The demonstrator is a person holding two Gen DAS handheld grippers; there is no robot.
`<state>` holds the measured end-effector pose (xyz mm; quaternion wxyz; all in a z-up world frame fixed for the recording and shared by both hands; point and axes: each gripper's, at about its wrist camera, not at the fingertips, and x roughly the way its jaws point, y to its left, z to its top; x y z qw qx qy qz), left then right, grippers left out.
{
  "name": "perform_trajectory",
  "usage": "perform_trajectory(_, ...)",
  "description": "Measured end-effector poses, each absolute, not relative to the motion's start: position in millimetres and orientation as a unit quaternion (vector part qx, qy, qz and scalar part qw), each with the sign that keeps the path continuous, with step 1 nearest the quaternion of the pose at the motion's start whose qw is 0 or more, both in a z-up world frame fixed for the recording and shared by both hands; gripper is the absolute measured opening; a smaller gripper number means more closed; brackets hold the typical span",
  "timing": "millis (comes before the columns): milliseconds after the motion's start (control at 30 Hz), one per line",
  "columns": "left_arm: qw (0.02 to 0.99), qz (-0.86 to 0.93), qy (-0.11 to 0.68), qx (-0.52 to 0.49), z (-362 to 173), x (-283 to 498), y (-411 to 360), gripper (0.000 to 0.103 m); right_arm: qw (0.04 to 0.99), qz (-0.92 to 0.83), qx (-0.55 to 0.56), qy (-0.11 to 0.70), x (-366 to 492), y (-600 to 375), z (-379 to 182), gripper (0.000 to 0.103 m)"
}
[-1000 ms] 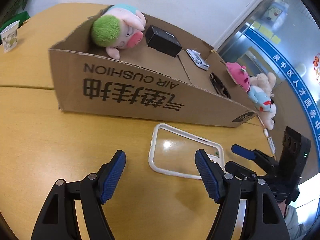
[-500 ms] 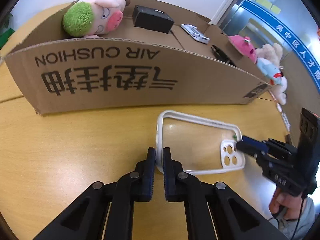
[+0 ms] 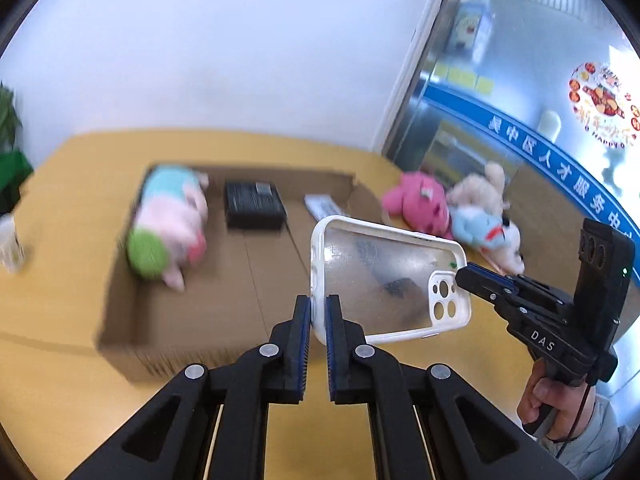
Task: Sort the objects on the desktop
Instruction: 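Lift the phone case with the left gripper and carry it over the box, then lower the phone case into the box and open the left gripper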
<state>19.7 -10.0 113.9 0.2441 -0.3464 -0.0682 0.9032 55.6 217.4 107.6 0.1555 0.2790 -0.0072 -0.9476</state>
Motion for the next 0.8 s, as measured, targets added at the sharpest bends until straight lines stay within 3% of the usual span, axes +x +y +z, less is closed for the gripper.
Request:
perform_trajectory(233, 0.195, 0.905, -0.06, -0.374, 114.4, -36.5, -41.6, 0.004, 0.202, -0.936, 0.289, -0.017, -17.2, 179.4, 109.2, 0.012)
perform_trajectory(433, 0.155, 0.889, -0.062, -0.427, 75.6, -70.1, -68.8, 0.004, 0.223, -0.899, 0.374, -0.037, -71.6, 143.7, 52.6, 0.012)
perform_trajectory(800, 0.085, 0.842, 0.013, -0.532, 12.4, -84.6, -68.6, 0.003, 0.223, -0.825, 0.52, -0.019, -100.4, 105.0, -24.3, 0.015)
